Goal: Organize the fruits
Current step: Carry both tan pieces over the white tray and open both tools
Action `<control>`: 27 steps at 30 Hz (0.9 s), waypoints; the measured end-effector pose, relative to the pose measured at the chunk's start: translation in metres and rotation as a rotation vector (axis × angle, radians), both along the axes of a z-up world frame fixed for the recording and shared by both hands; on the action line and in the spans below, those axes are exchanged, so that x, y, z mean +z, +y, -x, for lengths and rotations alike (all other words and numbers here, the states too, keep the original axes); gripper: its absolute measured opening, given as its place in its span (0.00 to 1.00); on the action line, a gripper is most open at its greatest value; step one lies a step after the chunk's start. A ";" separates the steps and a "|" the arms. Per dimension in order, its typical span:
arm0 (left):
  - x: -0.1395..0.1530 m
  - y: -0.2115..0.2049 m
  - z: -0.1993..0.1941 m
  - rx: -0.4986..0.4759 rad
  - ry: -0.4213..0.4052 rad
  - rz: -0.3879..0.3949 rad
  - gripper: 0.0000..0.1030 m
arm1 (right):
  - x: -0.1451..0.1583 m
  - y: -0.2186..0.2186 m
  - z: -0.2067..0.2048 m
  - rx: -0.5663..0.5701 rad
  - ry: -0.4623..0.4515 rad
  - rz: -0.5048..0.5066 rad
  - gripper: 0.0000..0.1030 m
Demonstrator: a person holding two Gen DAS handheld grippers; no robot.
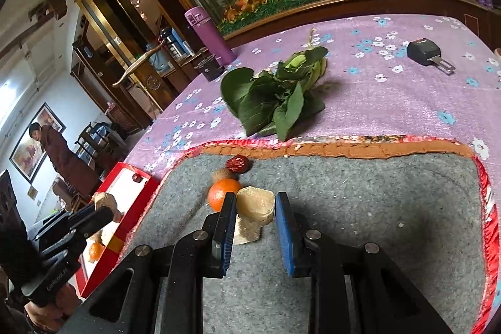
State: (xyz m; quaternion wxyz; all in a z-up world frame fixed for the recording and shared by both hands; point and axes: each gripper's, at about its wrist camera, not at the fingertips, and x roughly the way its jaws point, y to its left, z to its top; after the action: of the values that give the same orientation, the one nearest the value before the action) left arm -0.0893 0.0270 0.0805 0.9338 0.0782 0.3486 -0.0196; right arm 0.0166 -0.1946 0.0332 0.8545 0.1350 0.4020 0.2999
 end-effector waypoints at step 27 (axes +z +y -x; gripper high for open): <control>0.005 0.076 0.030 0.143 -0.049 0.022 0.14 | 0.024 0.122 0.028 0.171 -0.053 0.022 0.24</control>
State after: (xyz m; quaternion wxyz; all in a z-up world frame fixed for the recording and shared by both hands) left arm -0.1193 0.1032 0.0855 0.9419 0.0434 0.3300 0.0455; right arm -0.0109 -0.0729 0.0572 0.8376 0.0830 0.3925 0.3708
